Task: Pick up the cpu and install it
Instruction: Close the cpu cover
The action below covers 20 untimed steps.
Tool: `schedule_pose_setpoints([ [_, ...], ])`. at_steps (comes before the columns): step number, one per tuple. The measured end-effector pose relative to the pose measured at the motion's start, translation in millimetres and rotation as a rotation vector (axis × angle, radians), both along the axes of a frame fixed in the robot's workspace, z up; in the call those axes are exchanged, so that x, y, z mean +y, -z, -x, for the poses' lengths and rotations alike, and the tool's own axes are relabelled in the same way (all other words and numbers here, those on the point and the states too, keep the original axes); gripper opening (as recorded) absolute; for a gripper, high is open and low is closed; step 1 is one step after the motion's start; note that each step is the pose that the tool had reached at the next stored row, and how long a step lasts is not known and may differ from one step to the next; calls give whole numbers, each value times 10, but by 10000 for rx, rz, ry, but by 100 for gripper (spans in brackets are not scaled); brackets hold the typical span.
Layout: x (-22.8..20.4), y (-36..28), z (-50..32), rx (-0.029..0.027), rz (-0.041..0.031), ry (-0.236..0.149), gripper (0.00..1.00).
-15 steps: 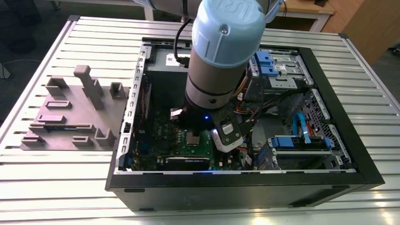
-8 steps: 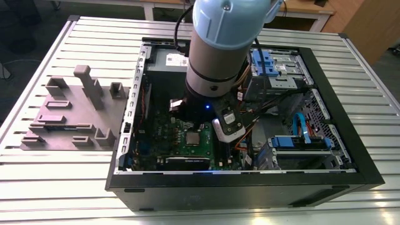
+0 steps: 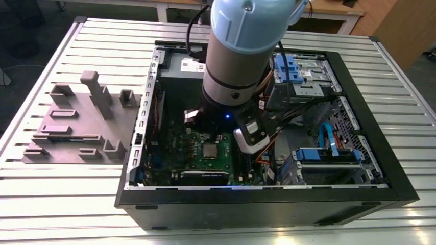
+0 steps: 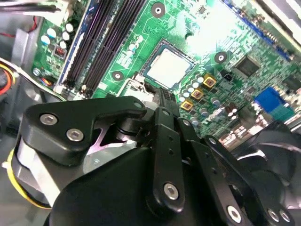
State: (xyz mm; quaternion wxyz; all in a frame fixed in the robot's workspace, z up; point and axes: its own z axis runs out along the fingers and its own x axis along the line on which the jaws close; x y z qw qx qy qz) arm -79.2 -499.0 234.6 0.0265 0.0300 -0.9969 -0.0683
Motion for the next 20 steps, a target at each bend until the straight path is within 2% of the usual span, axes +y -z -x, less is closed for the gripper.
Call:
schedule_pose_setpoints([
  [17, 0, 35, 0, -1, -1, -3093, 11],
  [18, -1, 34, 1, -12, -16, -3221, 11],
  [19, -1, 35, 0, -49, -92, -3294, 11],
  [20, -1, 36, -3, -98, -216, -3338, 11],
])
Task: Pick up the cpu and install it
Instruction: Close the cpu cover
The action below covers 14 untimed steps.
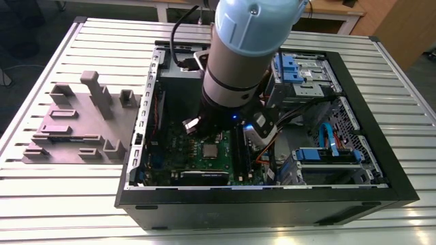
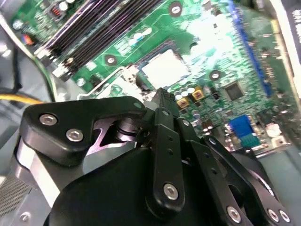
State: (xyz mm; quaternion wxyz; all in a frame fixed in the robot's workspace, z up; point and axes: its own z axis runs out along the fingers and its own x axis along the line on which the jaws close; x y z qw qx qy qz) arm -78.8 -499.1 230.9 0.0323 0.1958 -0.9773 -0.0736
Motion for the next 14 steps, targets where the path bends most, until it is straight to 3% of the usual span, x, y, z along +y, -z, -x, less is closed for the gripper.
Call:
schedule_pose_setpoints([
  [3, 0, -1, -24, -102, -483, -33, 11],
  [5, 1, -2, -55, -184, -619, -35, 11],
  [7, 3, 0, -95, -268, -645, -40, 11],
  [8, 4, 2, -117, -284, -645, -45, 11],
  [12, 13, 19, -184, -285, -646, -147, 11],
  [14, 13, 22, -184, -273, -650, -499, 11],
])
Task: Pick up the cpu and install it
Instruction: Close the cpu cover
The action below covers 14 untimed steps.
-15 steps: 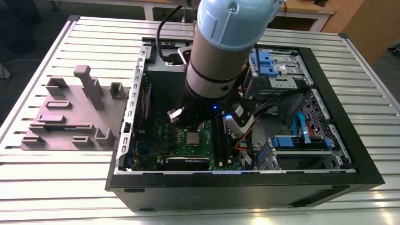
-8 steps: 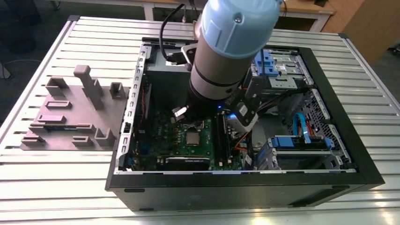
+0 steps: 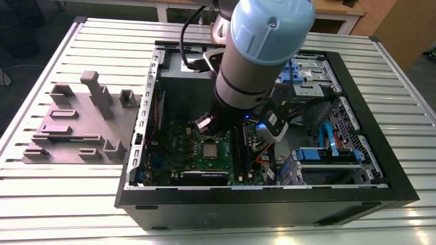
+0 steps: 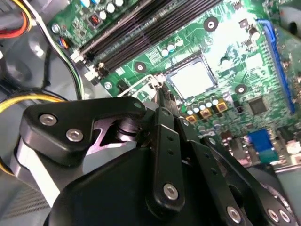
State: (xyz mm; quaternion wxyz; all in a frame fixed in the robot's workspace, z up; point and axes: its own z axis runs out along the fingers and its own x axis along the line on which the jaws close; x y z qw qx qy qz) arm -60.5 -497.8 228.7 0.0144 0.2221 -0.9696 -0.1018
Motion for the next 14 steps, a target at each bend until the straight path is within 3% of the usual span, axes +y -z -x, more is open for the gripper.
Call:
schedule_pose_setpoints([
  [4, 0, 7, -6, -14, -1, -609, 11],
  [10, 31, 23, -142, -18, -41, -648, 11],
  [14, 97, 33, -183, -18, -47, -658, 11],
])
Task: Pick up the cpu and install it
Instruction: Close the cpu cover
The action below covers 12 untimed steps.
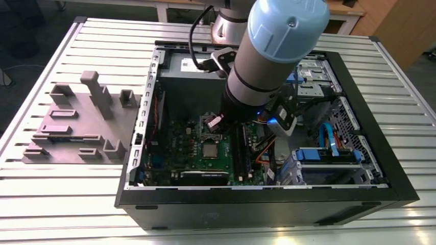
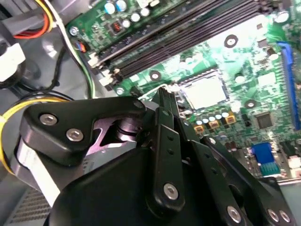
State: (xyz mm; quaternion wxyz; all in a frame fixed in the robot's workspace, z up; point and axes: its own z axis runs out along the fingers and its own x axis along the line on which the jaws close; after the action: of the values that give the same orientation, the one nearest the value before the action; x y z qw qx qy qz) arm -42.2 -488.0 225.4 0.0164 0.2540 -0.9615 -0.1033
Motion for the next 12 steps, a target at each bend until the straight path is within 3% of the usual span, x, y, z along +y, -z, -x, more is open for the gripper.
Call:
schedule_pose_setpoints([
  [8, 192, 25, -41, 0, -1, -17, 11],
  [12, 208, 31, -46, 0, -6, -21, 11],
])
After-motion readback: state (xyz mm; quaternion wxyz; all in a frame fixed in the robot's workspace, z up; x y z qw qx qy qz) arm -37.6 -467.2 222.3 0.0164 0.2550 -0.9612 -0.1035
